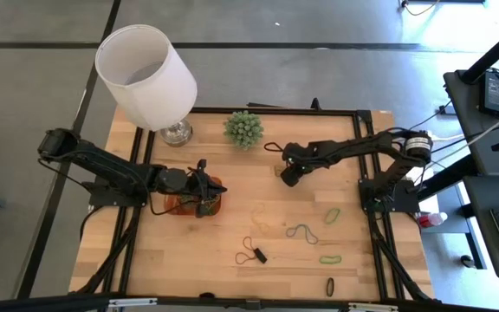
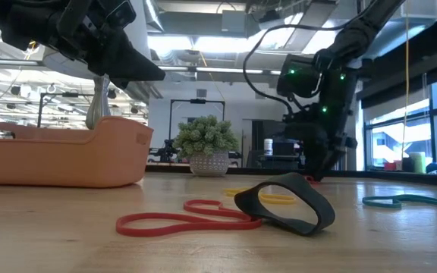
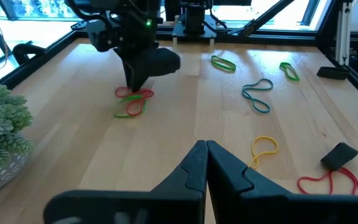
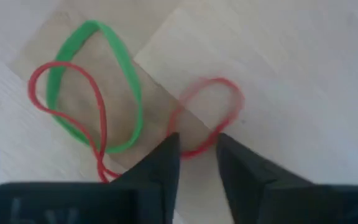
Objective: Pick and place rubber bands into bin
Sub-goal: Put the red rubber band into the orange bin
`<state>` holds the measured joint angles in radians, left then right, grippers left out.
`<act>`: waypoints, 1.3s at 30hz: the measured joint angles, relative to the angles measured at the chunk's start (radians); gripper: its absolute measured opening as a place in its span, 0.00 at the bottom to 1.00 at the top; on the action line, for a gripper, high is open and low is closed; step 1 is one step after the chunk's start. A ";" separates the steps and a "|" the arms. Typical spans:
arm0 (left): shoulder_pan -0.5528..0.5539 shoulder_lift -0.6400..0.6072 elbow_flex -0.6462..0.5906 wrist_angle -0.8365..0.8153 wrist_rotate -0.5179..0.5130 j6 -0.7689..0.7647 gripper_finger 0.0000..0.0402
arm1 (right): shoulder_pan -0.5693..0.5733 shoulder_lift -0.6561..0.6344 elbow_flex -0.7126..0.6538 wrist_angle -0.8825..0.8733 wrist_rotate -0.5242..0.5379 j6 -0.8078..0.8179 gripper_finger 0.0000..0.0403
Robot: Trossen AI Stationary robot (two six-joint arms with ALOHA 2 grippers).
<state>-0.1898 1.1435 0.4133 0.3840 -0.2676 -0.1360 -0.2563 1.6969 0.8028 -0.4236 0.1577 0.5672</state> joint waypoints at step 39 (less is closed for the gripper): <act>0.048 -0.468 -0.192 -0.256 -0.054 0.037 0.00 | 0.396 -0.440 0.006 0.549 0.118 -0.224 0.00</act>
<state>-0.1421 0.6751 0.2212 0.1278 -0.3212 -0.0993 0.1398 1.2565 0.8086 0.1257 0.2760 0.3431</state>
